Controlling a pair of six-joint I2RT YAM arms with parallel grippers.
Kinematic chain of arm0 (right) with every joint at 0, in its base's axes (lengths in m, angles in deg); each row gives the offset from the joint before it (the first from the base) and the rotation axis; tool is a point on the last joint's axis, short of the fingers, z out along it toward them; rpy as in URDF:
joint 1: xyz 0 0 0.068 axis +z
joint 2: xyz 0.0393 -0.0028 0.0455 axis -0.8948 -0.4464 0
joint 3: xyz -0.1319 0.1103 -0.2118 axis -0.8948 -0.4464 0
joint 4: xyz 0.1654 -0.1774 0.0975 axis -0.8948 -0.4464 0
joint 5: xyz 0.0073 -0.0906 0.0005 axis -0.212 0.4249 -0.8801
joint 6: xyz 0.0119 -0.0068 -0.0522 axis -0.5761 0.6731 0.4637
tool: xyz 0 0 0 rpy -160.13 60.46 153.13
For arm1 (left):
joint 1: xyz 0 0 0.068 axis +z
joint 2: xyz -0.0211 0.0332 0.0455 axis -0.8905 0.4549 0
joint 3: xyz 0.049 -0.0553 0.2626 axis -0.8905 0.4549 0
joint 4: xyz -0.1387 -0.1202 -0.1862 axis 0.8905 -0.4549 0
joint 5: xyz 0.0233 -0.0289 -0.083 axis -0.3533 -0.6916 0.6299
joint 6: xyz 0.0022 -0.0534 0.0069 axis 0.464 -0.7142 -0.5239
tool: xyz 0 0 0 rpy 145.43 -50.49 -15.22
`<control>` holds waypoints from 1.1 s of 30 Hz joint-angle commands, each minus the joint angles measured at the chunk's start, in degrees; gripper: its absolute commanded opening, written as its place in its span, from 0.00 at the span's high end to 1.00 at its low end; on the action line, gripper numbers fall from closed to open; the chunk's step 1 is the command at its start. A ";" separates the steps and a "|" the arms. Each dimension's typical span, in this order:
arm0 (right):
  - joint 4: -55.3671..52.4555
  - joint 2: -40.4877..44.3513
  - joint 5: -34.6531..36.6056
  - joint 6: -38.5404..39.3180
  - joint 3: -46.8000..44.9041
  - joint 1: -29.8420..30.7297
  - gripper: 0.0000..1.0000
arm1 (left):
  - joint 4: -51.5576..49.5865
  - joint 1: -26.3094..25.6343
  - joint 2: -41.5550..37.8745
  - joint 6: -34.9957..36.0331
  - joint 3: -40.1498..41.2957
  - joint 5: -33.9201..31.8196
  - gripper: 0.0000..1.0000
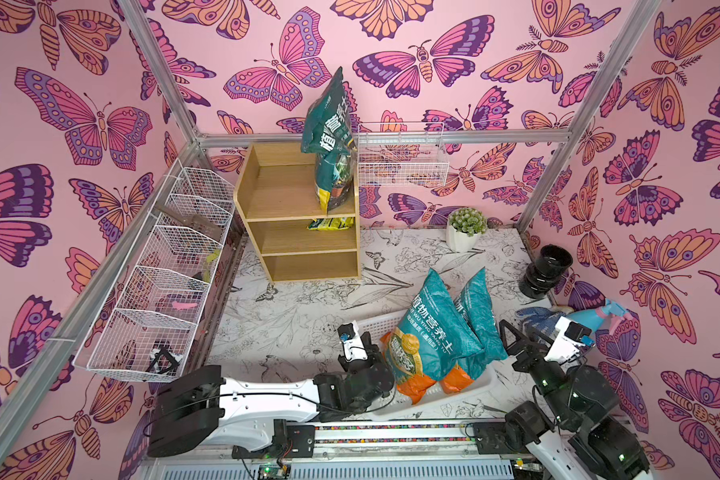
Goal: Take down the fertilizer bag from the shelf
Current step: Adjust the storage box at the center of the board.
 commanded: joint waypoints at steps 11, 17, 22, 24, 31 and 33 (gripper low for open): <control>0.93 0.31 0.17 0.81 -0.85 0.36 0.01 | -20.82 8.66 15.10 -11.50 -12.62 12.31 1.00; 1.02 0.31 -0.06 0.85 -1.02 0.41 0.01 | -20.86 16.73 18.61 -5.09 -14.66 14.42 1.00; 1.27 0.31 -0.06 0.87 -1.20 0.36 0.01 | -21.02 23.90 22.15 -0.08 -17.98 16.89 1.00; 1.45 0.31 -0.09 0.94 -1.42 0.40 0.01 | -21.00 25.41 22.85 0.79 -18.79 16.59 1.00; 1.94 0.04 -0.22 1.03 -1.81 0.36 0.01 | -21.11 27.04 19.83 5.85 -20.31 13.35 1.00; 1.99 0.04 -0.13 1.11 -1.82 0.35 0.01 | -21.10 27.06 18.93 6.76 -20.66 12.77 1.00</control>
